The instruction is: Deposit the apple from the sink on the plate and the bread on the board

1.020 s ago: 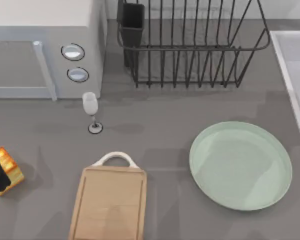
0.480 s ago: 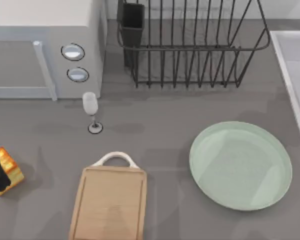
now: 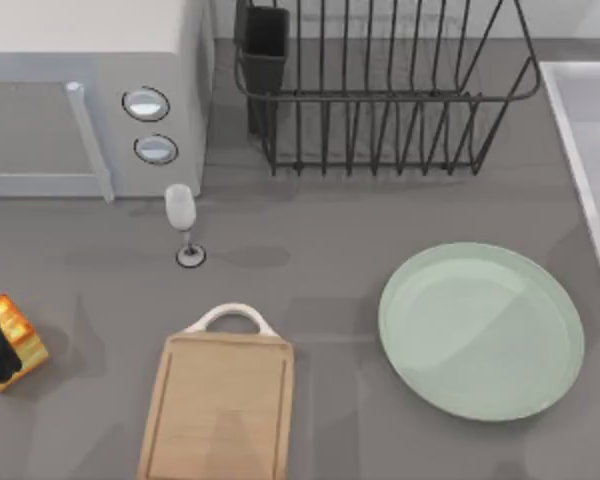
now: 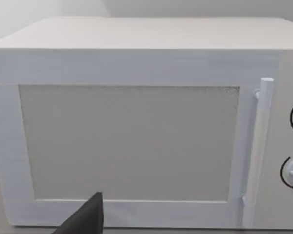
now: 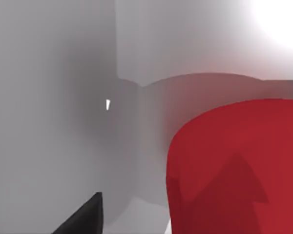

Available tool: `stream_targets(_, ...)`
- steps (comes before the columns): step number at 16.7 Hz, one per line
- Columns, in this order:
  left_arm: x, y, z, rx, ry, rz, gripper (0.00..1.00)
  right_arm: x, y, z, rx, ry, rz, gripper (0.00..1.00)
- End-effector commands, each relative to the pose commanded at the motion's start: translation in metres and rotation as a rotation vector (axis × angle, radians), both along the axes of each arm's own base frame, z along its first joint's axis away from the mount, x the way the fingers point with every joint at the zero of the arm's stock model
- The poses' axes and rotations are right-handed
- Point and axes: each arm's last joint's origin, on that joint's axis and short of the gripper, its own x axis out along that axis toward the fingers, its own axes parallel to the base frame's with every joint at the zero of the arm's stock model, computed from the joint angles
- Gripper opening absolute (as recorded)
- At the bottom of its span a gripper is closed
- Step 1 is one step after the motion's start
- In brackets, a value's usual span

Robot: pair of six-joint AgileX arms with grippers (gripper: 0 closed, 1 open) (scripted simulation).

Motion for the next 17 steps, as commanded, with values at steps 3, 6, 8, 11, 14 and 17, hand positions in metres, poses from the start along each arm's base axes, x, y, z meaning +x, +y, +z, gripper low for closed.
stream_targets(3, 0.0, 0.0, 0.0, 0.0, 0.0, 0.0, 1.0, -0.003, 0.002, -0.033, 0.0, -0.003, 0.003, 1.0)
stream_targets(6, 0.0, 0.0, 0.0, 0.0, 0.0, 0.0, 1.0, -0.005, 0.004, -0.045, 0.0, -0.005, 0.007, 1.0)
stream_targets(8, 0.0, 0.0, 0.0, 0.0, 0.0, 0.0, 1.0, -0.005, 0.004, -0.045, 0.0, -0.005, 0.007, 1.0)
stream_targets(11, 0.0, 0.0, 0.0, 0.0, 0.0, 0.0, 1.0, -0.005, 0.004, -0.045, 0.0, -0.005, 0.007, 0.85)
stream_targets(14, 0.0, 0.0, 0.0, 0.0, 0.0, 0.0, 1.0, -0.005, 0.004, -0.045, 0.0, -0.005, 0.007, 0.62)
stream_targets(17, 0.0, 0.0, 0.0, 0.0, 0.0, 0.0, 1.0, -0.005, 0.004, -0.045, 0.0, -0.005, 0.007, 0.4)
